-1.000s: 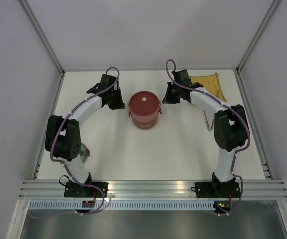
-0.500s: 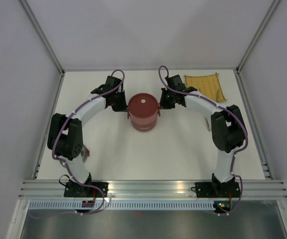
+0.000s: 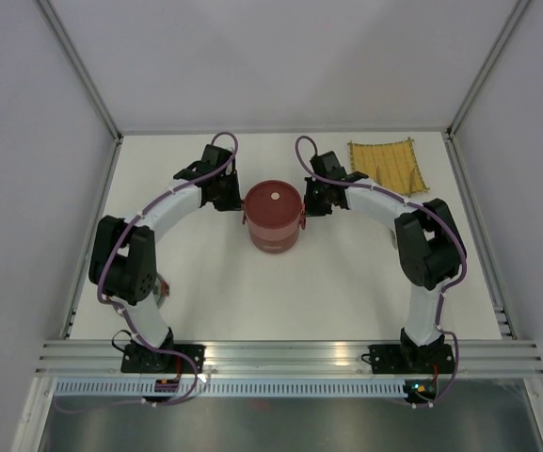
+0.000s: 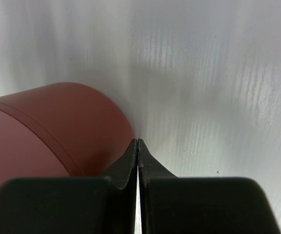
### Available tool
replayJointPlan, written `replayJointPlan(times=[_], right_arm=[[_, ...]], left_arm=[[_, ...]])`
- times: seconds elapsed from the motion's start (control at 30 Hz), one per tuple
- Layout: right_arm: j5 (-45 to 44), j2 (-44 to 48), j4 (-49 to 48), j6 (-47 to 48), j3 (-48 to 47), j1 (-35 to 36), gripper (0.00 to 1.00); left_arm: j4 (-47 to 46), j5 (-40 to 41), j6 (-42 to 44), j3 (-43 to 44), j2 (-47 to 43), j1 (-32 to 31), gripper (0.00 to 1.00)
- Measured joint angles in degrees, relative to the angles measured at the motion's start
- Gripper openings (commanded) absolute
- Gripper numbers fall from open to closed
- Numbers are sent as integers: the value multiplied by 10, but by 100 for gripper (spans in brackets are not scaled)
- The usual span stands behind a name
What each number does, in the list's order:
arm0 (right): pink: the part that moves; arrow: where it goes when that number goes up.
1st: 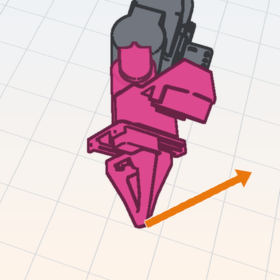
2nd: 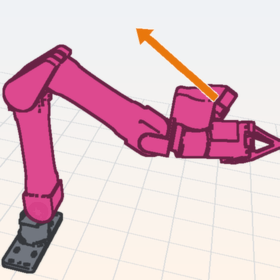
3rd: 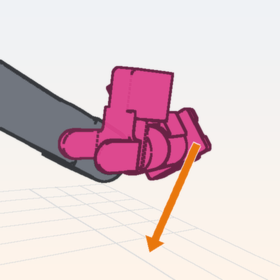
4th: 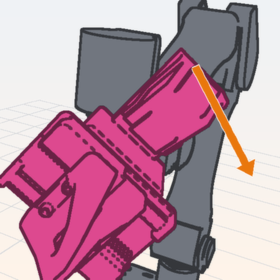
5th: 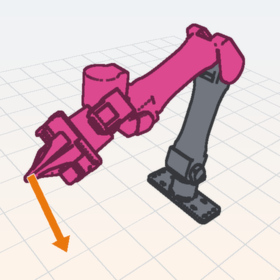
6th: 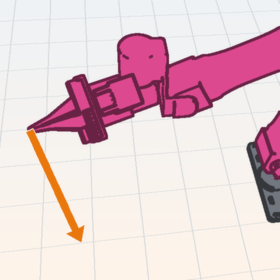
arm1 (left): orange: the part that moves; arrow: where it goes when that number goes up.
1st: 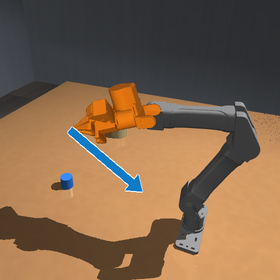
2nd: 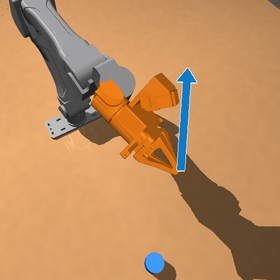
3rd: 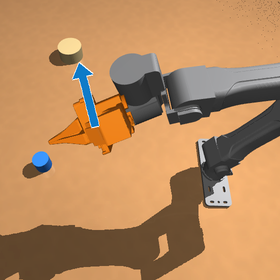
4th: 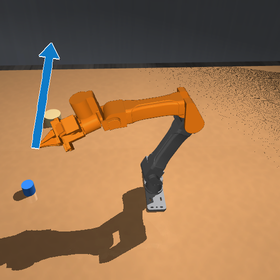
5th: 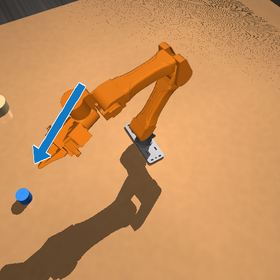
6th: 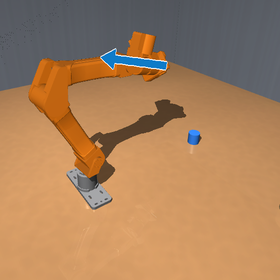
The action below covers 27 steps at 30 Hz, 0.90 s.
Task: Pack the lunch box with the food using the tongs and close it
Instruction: Adjust the packing box at the center of the board.
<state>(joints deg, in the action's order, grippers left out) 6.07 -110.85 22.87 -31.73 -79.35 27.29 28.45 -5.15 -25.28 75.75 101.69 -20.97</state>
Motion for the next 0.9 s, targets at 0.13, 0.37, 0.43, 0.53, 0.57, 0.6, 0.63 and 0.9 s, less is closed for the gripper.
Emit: replayJointPlan(times=[0.13, 0.37, 0.43, 0.53, 0.57, 0.6, 0.63, 0.9], right_arm=[[-16, 0, 16, 4, 3, 5, 0], [-43, 3, 48, 18, 10, -9, 1], [-43, 7, 52, 19, 18, -27, 0], [-36, 21, 52, 19, 31, -52, 0], [-31, 28, 49, 19, 37, -57, 0], [-23, 35, 44, 18, 44, -58, 0], [-12, 43, 37, 15, 53, -57, 0], [73, 55, -16, -12, 100, -42, 0]], left_arm=[[-1, 6, -1, -7, -7, -4, 14], [0, 9, -1, -12, -12, -7, 14], [0, 12, -1, -12, -12, -7, 14], [0, 12, -1, -12, -13, -7, 14], [1, 12, -1, -12, -13, -7, 14], [0, 12, -1, -12, -13, -7, 14], [1, 12, -1, -12, -13, -7, 14], [1, 12, -1, -12, -13, -7, 14]])
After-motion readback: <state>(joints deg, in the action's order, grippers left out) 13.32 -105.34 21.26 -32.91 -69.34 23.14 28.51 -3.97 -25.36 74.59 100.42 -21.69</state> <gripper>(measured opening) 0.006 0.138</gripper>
